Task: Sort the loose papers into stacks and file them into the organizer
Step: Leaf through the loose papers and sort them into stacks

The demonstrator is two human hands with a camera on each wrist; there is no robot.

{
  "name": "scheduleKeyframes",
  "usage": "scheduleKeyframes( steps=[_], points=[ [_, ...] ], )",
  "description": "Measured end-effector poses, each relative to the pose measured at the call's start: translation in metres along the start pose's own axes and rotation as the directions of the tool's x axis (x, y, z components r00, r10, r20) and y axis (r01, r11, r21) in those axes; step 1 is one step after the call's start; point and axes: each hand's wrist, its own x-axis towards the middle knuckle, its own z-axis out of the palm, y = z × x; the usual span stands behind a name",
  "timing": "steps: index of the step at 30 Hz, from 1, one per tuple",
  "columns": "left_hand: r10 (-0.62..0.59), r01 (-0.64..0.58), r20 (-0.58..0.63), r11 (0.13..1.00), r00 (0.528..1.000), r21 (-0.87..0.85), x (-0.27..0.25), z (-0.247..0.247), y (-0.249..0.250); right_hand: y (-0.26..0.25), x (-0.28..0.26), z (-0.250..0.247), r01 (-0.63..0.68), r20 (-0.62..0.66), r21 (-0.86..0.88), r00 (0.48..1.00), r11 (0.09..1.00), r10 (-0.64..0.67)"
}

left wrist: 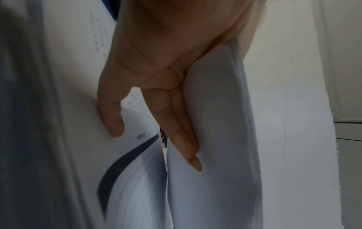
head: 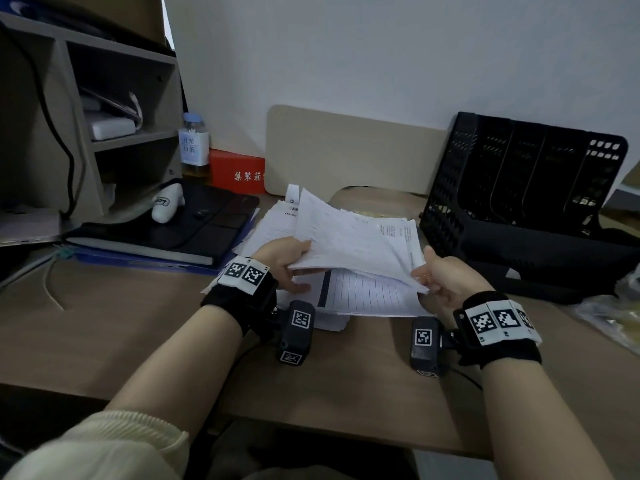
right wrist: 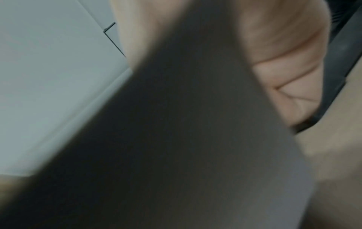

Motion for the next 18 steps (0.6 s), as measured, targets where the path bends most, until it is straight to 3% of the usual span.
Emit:
scheduleKeyframes(
  steps=[3, 6, 9, 12, 15, 18],
  points=[
    [-0.025, 0.023, 0.034, 0.999, 0.999, 0.044, -0.002, -0.003, 0.0, -0.003, -0.008, 0.0, -0.022, 0.02, 0.019, 1.0, 1.0, 0.021],
    [-0.089, 0.085, 0.078, 0.995, 0.993, 0.051, 0.0, -0.005, 0.0, -0.006, -0.015, -0.004, -0.033, 0.081, -0.135, 0.996, 0.99, 0.044],
    [-0.082, 0.073, 0.063, 0.987, 0.995, 0.144, -0.001, -0.004, -0.001, -0.009, -0.019, -0.006, -0.04, 0.12, -0.201, 0.991, 0.979, 0.065],
    [-0.013, 0.008, 0.014, 0.944, 1.0, 0.329, 0.001, -0.003, -0.001, -0.011, -0.019, -0.007, -0.038, 0.129, -0.206, 0.989, 0.978, 0.066],
    [0.045, -0.035, -0.016, 0.913, 0.999, 0.408, -0.004, -0.004, 0.008, -0.02, -0.023, -0.011, -0.024, 0.139, -0.218, 0.989, 0.976, 0.055],
    [0.16, -0.094, -0.069, 0.821, 0.985, 0.563, -0.007, -0.009, 0.019, -0.035, -0.027, -0.017, 0.013, 0.128, -0.218, 0.992, 0.976, 0.015]
  ],
)
